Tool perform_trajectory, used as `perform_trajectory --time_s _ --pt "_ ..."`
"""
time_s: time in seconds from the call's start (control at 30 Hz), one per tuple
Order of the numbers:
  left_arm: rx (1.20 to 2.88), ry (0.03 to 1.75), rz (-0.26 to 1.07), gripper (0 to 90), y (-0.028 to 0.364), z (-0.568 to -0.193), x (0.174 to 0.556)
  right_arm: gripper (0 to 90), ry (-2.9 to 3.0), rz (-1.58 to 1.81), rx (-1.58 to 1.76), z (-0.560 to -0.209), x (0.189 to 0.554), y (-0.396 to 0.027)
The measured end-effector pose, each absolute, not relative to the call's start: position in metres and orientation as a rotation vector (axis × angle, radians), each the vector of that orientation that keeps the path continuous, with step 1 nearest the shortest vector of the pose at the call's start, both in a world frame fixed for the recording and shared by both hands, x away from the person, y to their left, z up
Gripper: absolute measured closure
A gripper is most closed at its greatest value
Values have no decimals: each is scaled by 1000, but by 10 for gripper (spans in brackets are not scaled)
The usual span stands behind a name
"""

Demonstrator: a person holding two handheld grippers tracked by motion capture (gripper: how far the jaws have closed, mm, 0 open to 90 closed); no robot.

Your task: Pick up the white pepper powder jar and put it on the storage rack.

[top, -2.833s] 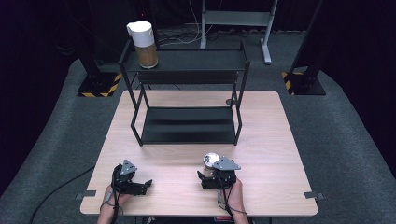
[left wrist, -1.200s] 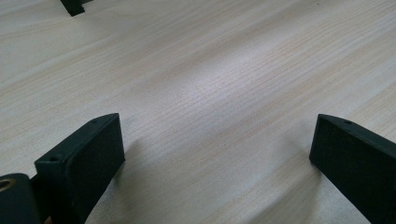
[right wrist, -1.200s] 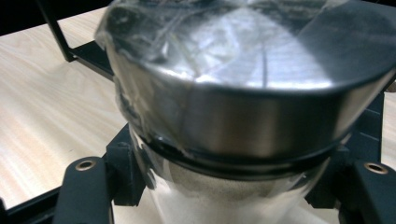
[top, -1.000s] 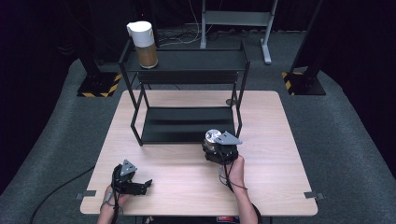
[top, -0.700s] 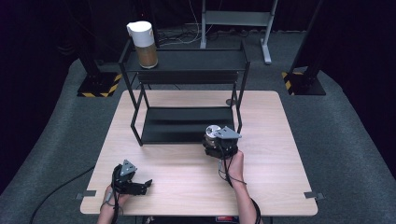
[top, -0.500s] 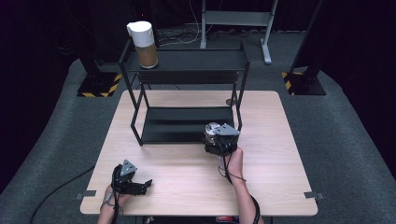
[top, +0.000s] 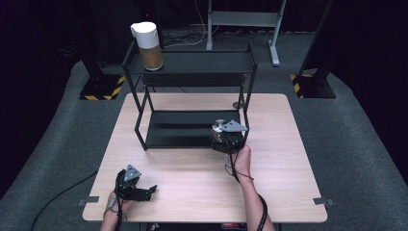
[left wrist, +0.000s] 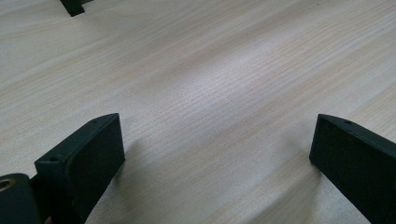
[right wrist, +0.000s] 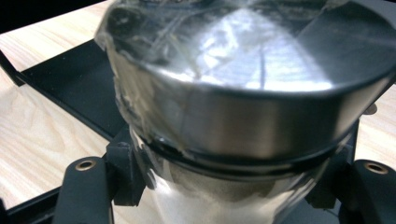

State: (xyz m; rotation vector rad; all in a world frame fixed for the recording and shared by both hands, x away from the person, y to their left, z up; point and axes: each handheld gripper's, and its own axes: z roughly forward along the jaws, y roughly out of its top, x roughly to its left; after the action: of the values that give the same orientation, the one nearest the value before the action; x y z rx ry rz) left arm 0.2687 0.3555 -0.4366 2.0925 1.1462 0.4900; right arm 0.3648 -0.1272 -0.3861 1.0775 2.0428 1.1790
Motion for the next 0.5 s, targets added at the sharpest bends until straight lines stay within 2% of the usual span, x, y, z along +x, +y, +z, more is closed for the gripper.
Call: perform_trajectory --time_s 0.5 --pt "2091 1149 491 22 355 -437 269 306 2017 1180 1056 -363 371 -130"
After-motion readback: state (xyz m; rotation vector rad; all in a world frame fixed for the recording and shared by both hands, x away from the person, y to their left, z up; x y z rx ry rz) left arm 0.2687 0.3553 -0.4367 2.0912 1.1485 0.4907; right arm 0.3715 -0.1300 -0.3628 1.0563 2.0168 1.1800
